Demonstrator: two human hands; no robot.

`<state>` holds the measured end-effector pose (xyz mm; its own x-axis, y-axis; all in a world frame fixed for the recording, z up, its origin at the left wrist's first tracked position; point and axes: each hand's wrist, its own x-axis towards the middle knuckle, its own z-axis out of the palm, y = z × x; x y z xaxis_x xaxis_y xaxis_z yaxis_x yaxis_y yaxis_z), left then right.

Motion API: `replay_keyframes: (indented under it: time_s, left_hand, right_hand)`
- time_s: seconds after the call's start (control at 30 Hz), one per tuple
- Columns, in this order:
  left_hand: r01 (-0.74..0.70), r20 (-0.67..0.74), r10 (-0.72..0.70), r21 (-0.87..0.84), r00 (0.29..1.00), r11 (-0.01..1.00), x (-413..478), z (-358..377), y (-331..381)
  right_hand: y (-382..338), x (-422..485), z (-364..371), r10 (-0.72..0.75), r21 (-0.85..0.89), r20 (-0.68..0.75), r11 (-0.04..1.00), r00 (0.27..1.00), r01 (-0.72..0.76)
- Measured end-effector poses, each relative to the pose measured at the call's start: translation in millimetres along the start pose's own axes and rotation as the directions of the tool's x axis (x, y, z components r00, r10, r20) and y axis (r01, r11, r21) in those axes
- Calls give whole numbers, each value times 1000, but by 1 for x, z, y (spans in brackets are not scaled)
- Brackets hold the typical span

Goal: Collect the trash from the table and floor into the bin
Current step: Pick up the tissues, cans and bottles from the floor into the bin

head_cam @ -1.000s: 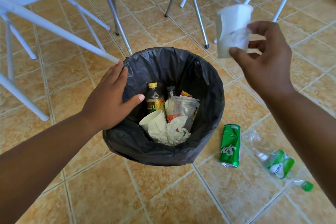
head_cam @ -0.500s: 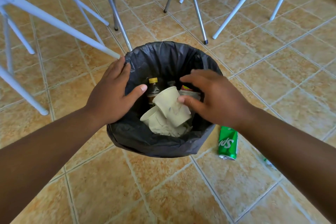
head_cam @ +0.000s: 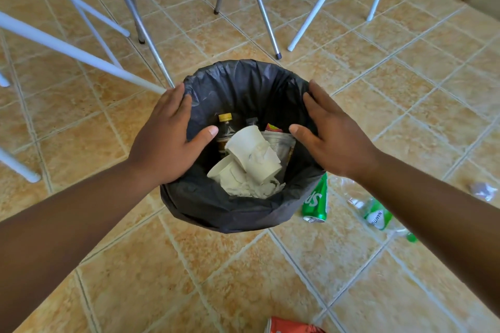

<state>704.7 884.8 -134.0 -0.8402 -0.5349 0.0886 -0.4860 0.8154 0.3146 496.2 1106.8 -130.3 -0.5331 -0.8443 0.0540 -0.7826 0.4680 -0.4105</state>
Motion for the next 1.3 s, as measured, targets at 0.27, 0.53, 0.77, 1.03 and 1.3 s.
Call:
replay_keyframes:
  time_s: [0.27, 0.53, 0.77, 1.03, 1.3]
  left_hand:
    - [-32, 19, 31, 45, 999, 998, -1, -2, -1]
    - [0, 69, -5, 69, 998, 998, -1, -6, 3]
    - [-9, 91, 3, 75, 996, 997, 1, -8, 2]
    - [-4, 95, -3, 74, 996, 997, 1, -8, 0]
    - [9, 62, -13, 59, 998, 998, 1, -5, 1]
  right_hand:
    - [-7, -3, 1, 34, 91, -50, 995, 998, -30]
    - [4, 2, -14, 26, 176, -36, 984, 999, -19]
    - [7, 0, -9, -4, 110, -42, 994, 999, 8]
    - [5, 2, -14, -20, -29, 20, 999, 1000, 21]
    - [9, -1, -11, 78, 308, -179, 951, 981, -19]
